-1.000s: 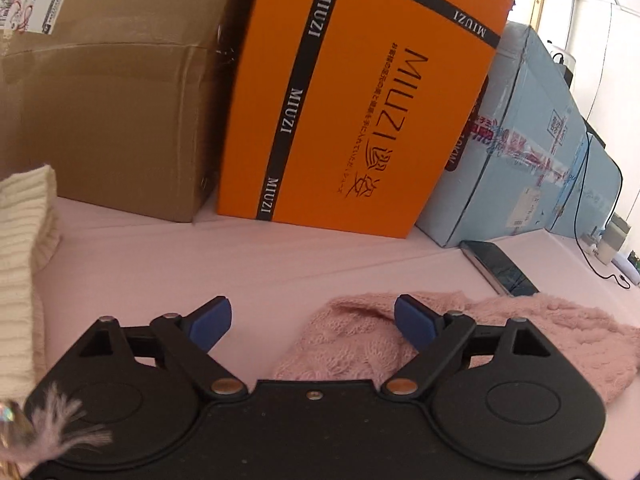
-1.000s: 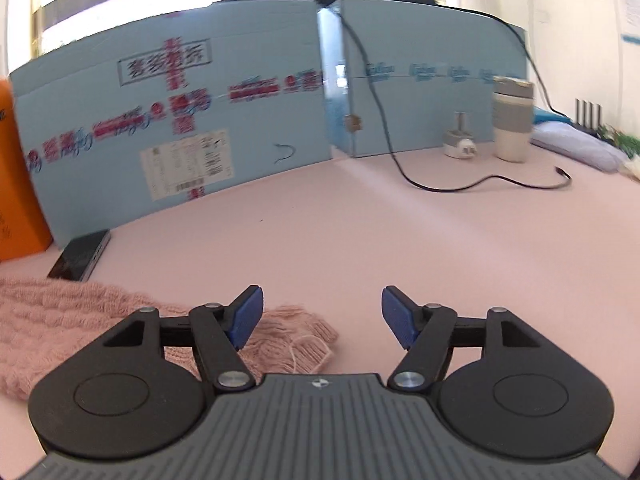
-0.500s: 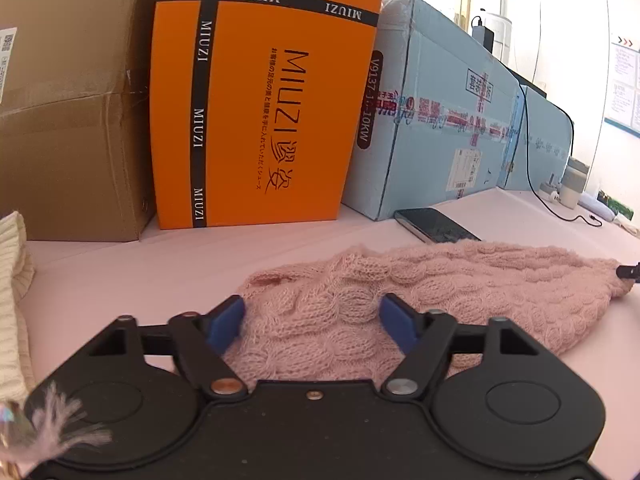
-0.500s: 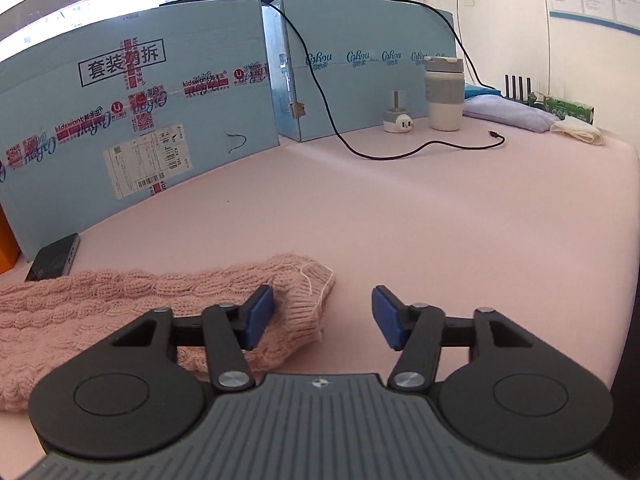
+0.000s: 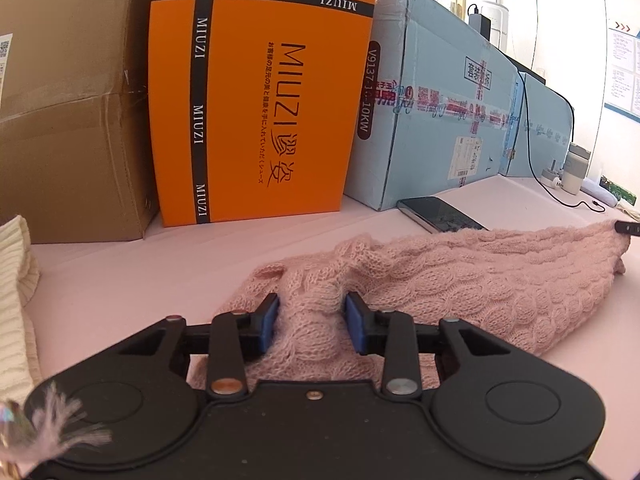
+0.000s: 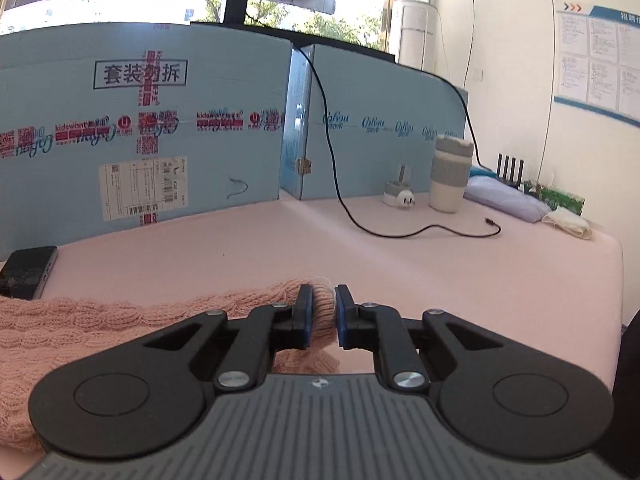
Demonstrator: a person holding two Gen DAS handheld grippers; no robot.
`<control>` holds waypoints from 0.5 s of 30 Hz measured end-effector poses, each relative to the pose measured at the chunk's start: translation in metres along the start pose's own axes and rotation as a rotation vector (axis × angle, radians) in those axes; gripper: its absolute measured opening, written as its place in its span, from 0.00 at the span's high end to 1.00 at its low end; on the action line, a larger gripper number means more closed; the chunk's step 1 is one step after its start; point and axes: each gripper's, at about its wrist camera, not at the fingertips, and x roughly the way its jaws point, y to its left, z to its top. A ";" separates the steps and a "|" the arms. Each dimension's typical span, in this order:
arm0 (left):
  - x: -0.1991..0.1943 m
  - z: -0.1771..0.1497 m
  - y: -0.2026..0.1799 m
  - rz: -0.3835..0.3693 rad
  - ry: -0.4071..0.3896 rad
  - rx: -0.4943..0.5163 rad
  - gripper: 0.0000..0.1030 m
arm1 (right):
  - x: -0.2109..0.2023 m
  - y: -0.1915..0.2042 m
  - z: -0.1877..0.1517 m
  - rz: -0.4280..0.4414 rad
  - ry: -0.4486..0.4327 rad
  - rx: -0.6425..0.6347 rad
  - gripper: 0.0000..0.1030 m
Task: Fold clothes
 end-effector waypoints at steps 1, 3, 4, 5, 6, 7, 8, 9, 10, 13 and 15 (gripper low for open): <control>0.000 0.000 0.000 0.002 -0.002 0.001 0.62 | 0.005 0.000 -0.003 0.005 0.034 0.010 0.89; -0.002 0.000 -0.001 0.002 -0.010 0.007 0.61 | 0.008 -0.003 -0.008 0.003 0.066 0.038 0.89; -0.003 0.000 -0.001 0.010 -0.013 0.004 0.59 | 0.007 -0.004 -0.009 -0.006 0.072 0.056 0.84; -0.004 0.000 0.000 0.022 -0.016 -0.001 0.50 | 0.004 -0.006 -0.008 -0.022 0.069 0.076 0.73; -0.005 0.000 0.001 0.034 -0.019 -0.005 0.46 | 0.001 -0.008 -0.007 -0.034 0.067 0.098 0.66; -0.006 0.001 0.003 0.047 -0.022 -0.017 0.38 | -0.003 -0.010 -0.007 -0.038 0.064 0.120 0.50; -0.008 0.001 0.006 0.060 -0.025 -0.031 0.30 | -0.006 -0.011 -0.006 -0.042 0.061 0.143 0.34; -0.009 0.001 0.009 0.074 -0.028 -0.046 0.26 | -0.008 -0.013 -0.006 -0.037 0.062 0.166 0.28; -0.011 0.001 0.012 0.087 -0.031 -0.060 0.20 | -0.008 -0.014 -0.006 -0.016 0.073 0.189 0.25; -0.011 0.000 0.021 0.109 -0.014 -0.111 0.11 | 0.004 -0.012 -0.011 0.007 0.138 0.248 0.25; -0.006 -0.002 0.028 0.097 0.016 -0.154 0.08 | 0.009 -0.009 -0.016 -0.007 0.158 0.271 0.31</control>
